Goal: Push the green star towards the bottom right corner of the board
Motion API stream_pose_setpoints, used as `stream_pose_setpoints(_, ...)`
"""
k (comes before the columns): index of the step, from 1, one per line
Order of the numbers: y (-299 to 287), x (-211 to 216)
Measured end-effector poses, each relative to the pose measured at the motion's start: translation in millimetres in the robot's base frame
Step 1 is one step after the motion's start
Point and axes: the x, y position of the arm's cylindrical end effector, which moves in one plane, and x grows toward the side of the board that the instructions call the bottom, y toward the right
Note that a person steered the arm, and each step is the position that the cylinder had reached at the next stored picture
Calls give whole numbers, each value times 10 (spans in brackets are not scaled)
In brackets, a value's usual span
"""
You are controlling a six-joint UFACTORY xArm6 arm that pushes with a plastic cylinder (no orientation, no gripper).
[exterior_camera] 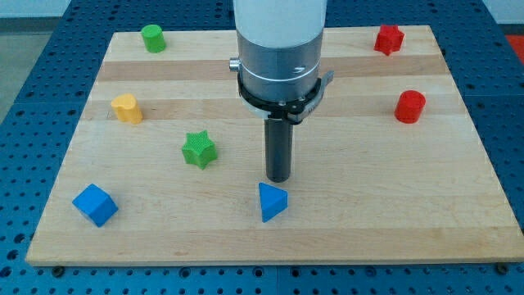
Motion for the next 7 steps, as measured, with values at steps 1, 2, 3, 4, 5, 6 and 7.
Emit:
stream_pose_setpoints(1,-3,-26)
stream_pose_setpoints(2,-167,-26)
stream_pose_setpoints(3,-370,-26)
stream_pose_setpoints(4,-549,-18)
stream_pose_setpoints(5,-704,-8)
stream_pose_setpoints(6,-877,167)
stream_pose_setpoints(7,-1115,241)
